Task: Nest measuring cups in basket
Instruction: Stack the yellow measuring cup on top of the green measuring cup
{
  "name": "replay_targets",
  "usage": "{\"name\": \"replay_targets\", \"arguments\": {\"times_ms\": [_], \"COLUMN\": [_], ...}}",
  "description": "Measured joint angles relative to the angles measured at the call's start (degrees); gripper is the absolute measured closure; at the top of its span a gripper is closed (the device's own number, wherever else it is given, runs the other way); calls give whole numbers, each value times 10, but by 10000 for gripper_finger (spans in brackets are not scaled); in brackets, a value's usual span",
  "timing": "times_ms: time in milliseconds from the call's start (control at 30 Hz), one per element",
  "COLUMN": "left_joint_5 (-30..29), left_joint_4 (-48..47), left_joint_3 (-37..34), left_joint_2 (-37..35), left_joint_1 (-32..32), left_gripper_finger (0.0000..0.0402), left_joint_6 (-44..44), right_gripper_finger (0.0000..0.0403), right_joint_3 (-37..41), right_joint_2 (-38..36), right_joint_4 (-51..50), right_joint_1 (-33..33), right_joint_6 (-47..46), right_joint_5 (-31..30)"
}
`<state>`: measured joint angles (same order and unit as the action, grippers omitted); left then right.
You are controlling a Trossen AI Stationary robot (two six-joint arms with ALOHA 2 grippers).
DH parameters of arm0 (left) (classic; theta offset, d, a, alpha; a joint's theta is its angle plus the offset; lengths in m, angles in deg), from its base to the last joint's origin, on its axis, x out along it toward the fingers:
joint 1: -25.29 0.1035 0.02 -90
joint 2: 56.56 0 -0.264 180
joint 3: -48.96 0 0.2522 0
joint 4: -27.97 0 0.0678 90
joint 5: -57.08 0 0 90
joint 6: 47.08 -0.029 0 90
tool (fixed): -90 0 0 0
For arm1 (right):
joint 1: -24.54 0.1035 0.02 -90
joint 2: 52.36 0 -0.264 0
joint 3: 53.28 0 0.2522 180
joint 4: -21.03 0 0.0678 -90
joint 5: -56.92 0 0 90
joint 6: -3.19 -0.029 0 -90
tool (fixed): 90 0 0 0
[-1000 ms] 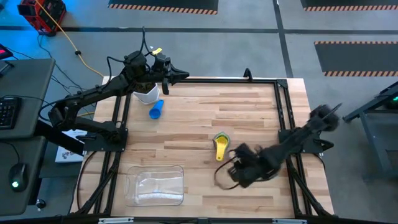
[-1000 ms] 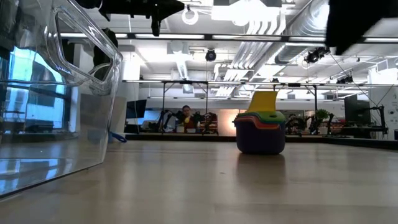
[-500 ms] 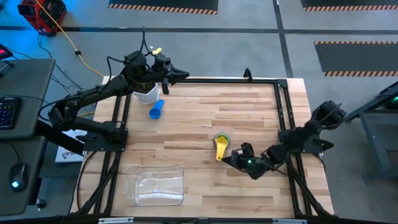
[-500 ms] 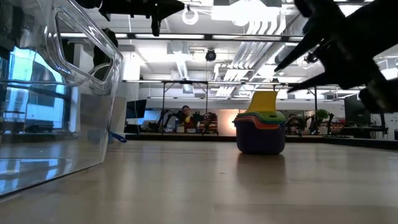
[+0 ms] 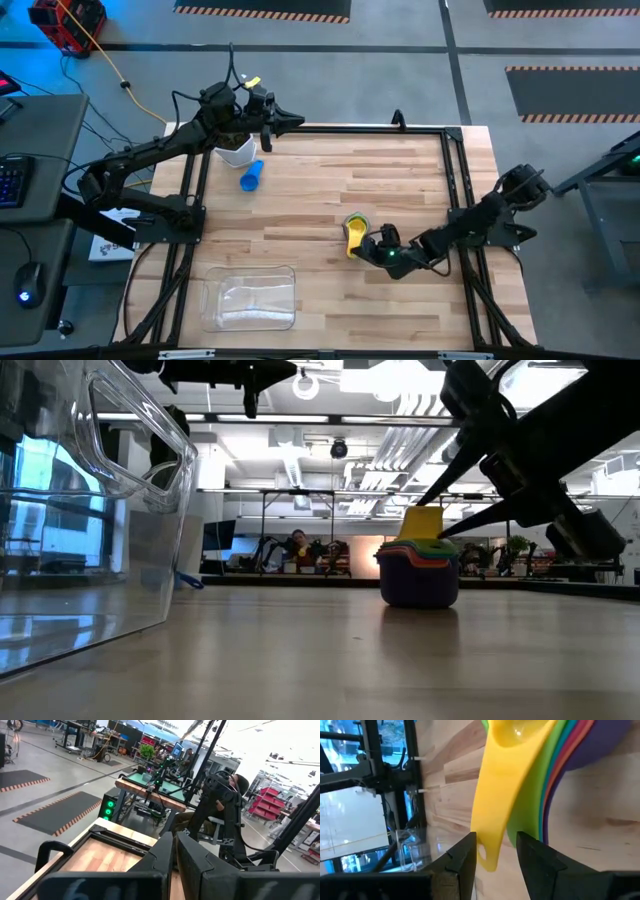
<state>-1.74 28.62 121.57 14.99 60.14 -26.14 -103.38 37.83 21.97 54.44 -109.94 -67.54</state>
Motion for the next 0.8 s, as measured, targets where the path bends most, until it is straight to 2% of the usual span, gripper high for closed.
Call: {"name": "replay_targets", "arguments": {"times_ms": [333,433,667,800], "left_joint_5": [0,0,-1,-1], "left_joint_4": [0,0,0,0], "left_joint_3": [0,0,0,0], "left_joint_2": [0,0,0,0], "left_joint_1": [0,0,0,0], "left_gripper_finger": [387,387,387,387], "left_joint_6": [0,0,-1,-1], "right_gripper_finger": [282,306,391,392], "right_joint_3": [0,0,0,0], "right_joint_2": [0,0,0,0], "right_joint_4": [1,2,6,26], "right_joint_1": [-18,-18,-18,-18], "right_joint_6": [0,0,-1,11], "right_joint_5": [2,8,28,30]}}
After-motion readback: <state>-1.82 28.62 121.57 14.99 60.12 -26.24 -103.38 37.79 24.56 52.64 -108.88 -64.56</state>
